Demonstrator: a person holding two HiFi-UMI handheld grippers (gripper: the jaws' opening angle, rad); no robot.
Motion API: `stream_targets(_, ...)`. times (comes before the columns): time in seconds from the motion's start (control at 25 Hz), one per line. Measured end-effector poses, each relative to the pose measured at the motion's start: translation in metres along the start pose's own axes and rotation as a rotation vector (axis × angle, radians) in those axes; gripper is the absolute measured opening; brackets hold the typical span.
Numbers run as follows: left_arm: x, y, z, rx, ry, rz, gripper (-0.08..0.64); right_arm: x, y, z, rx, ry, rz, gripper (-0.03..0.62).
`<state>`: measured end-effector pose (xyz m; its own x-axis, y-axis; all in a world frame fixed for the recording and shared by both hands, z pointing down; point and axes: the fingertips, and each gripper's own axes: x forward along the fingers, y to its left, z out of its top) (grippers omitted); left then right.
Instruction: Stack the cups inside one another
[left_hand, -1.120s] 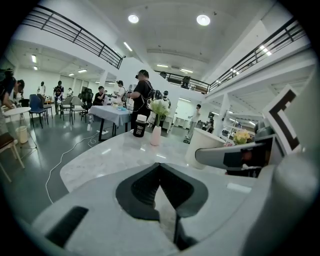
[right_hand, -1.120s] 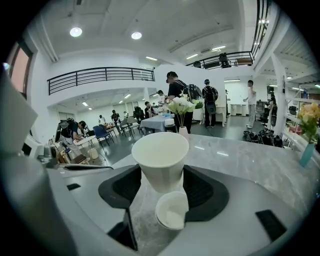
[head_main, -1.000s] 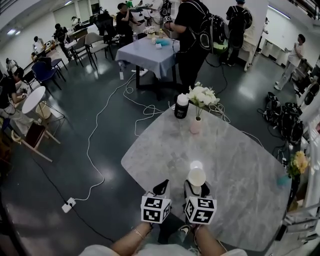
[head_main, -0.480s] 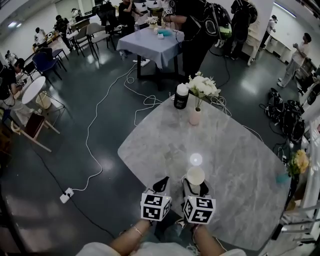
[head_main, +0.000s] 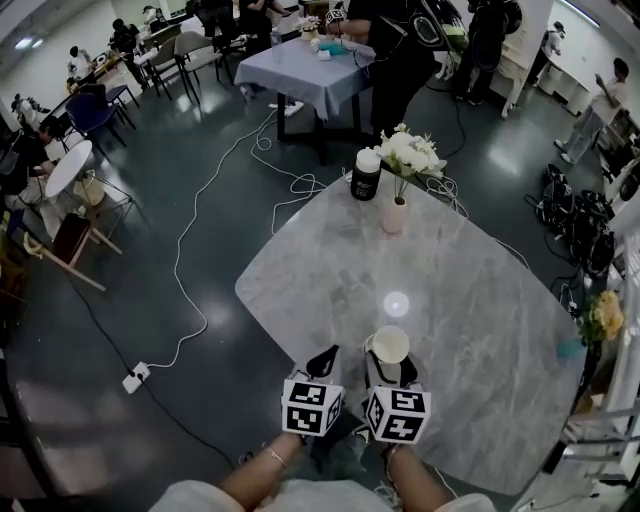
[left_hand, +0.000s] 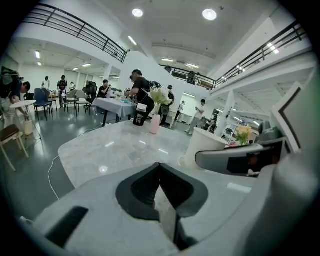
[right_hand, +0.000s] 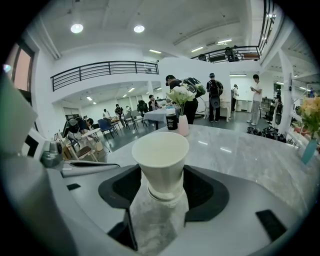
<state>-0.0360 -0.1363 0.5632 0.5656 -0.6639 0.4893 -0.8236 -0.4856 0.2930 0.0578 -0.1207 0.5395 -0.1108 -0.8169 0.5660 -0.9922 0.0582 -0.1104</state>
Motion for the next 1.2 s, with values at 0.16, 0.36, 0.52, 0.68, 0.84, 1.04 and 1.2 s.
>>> stream_targets(0.16,-0.001,0.002,-0.002,-0.002,0.005,0.002,-0.002,0.003,0.000,-0.001,-0.005,0.005,-0.003,0.238)
stream_targets(0.36,-0.001,0.006,-0.005,0.000,0.014,0.007,-0.003,0.006,0.000,-0.004,-0.003,0.009,-0.004,0.238)
stream_targets(0.52,0.001,0.008,-0.006,0.001,0.017,0.008,-0.003,0.007,0.001,-0.007,-0.004,0.015,-0.001,0.238)
stream_targets(0.68,0.002,0.008,-0.006,-0.001,0.024,0.006,-0.003,0.008,0.003,-0.010,-0.006,0.024,0.004,0.238)
stream_targets(0.84,0.004,0.006,-0.006,0.001,0.026,0.002,-0.003,0.008,0.003,-0.014,-0.002,0.033,0.012,0.238)
stream_targets(1.04,0.008,0.002,-0.006,0.000,0.031,-0.004,-0.003,0.006,0.000,-0.018,0.001,0.046,0.014,0.238)
stream_targets(1.2,0.011,-0.001,-0.004,0.001,0.029,-0.008,-0.003,0.002,-0.005,-0.015,0.010,0.033,0.008,0.238)
